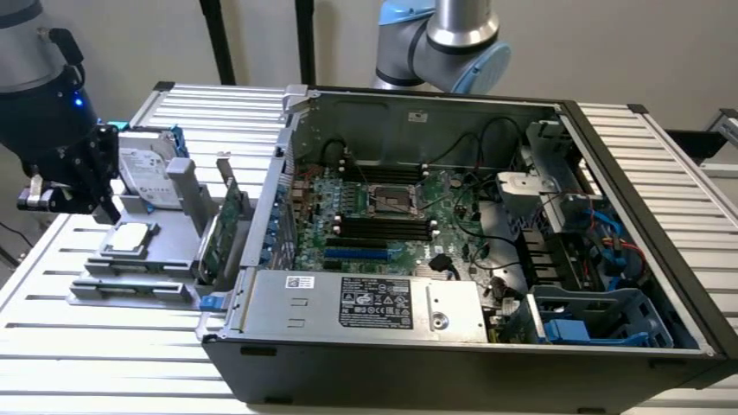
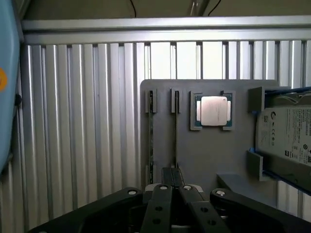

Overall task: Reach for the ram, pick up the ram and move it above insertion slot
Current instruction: 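Pick up the ram and move it above insertion slot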

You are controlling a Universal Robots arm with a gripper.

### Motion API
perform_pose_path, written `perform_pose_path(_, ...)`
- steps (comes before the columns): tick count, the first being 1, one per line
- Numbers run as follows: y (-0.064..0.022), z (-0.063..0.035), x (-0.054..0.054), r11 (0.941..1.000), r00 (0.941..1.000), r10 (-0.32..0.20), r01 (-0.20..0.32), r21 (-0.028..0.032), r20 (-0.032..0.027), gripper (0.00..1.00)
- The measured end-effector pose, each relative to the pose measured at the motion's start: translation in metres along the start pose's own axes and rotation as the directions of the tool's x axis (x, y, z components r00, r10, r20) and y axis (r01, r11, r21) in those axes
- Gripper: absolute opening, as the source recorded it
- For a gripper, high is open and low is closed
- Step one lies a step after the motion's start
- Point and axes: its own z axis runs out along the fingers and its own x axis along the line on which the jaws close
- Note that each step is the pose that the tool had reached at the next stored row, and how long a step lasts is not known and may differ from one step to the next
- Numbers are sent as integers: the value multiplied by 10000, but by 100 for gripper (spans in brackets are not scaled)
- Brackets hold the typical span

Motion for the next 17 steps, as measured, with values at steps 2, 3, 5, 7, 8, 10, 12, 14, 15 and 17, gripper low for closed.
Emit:
perform_pose_path(2, 2, 0, 0, 10000, 10000, -42, 42, 1, -2, 11)
perform_pose_path(3, 2, 0, 0, 10000, 10000, -42, 42, 1, -2, 11)
perform_pose_path(5, 2, 1, 0, 10000, 10000, -42, 42, 2, -2, 11)
perform_pose_path(7, 2, 2, 0, 10000, 10000, -42, 42, 2, -1, 12)
perform_pose_path(8, 2, 1, 0, 10000, 10000, -42, 42, 2, -1, 18)
perform_pose_path(10, 2, 1, 0, 10000, 10000, -42, 42, 2, -1, 24)
perform_pose_path(12, 2, 1, 0, 10000, 10000, -42, 42, 2, -1, 36)
perform_pose_path(14, 2, 4, 0, 10000, 10000, -43, 43, 2, -1, 42)
perform_pose_path(15, 2, 13, 0, 10000, 10000, -42, 42, 6, 2, 42)
perform_pose_path(17, 3, 45, 1, 10000, 10000, -44, 44, 2, -2, 42)
